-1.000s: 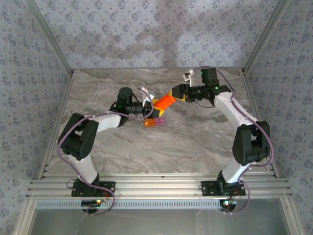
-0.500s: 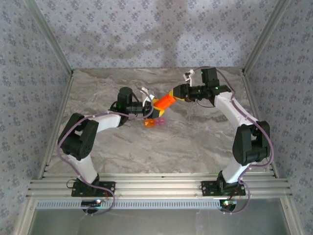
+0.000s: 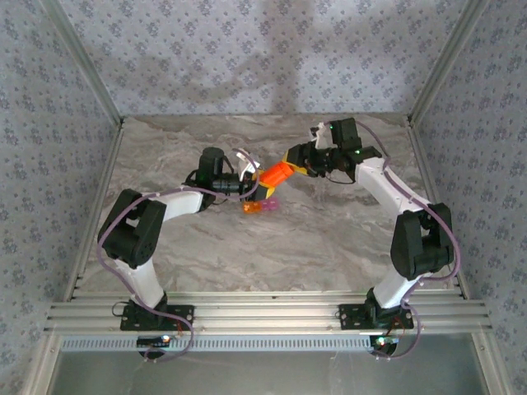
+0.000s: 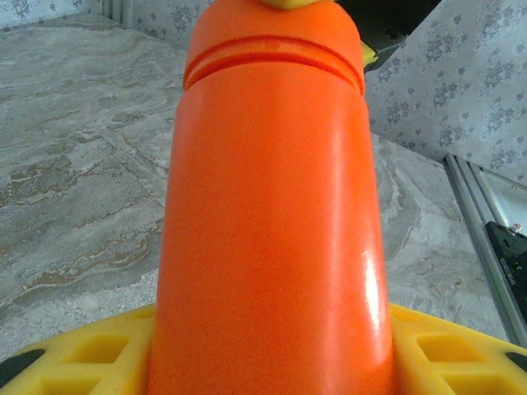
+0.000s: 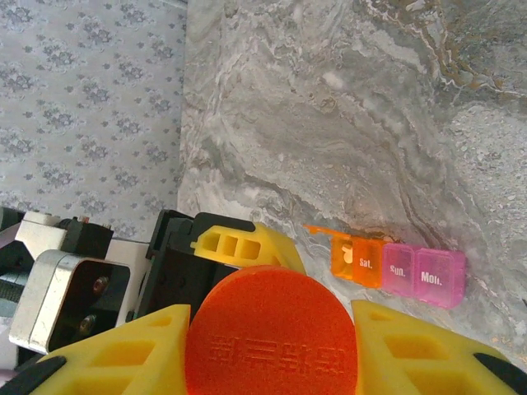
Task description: Sort the pills into containers
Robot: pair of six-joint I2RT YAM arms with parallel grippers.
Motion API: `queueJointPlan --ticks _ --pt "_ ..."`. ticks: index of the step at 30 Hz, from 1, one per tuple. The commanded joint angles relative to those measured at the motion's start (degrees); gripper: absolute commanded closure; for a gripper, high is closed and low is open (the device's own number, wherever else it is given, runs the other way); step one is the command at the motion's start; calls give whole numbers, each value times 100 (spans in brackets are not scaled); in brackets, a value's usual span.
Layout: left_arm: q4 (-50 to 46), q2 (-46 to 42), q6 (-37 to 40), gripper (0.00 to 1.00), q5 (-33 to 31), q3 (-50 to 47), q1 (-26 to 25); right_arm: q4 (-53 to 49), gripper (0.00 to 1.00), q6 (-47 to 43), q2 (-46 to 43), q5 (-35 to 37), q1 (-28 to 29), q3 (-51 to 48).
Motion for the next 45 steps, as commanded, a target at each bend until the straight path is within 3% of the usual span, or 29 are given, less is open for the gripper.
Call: queueJointPlan --ticks 1,5,11,16,23,27,37,41,45 --pt "408 -33 128 100 123 330 -46 -97 60 193 -101 43 125 -79" --pt "425 -16 110 100 127 321 -46 -65 51 176 -181 -123 -134 40" --pt "417 3 80 100 163 292 -37 -138 22 -150 -536 -283 -561 98" --pt "430 3 33 100 267 277 -22 -45 14 -802 -676 -591 -781 -6" --pt "557 -15 -149 100 476 281 7 146 14 -2126 -431 -1341 -997 -93" --pt "533 -5 -191 100 558 321 7 97 14 -2427 -192 -1804 -919 66" --pt "522 11 -204 100 596 332 7 -437 16 -2804 381 -1900 -524 526" --pt "525 11 -195 100 593 322 7 -424 21 -2774 441 -1902 -487 496" --pt "514 21 -195 100 603 338 15 -435 34 -2746 508 -1958 -436 493"
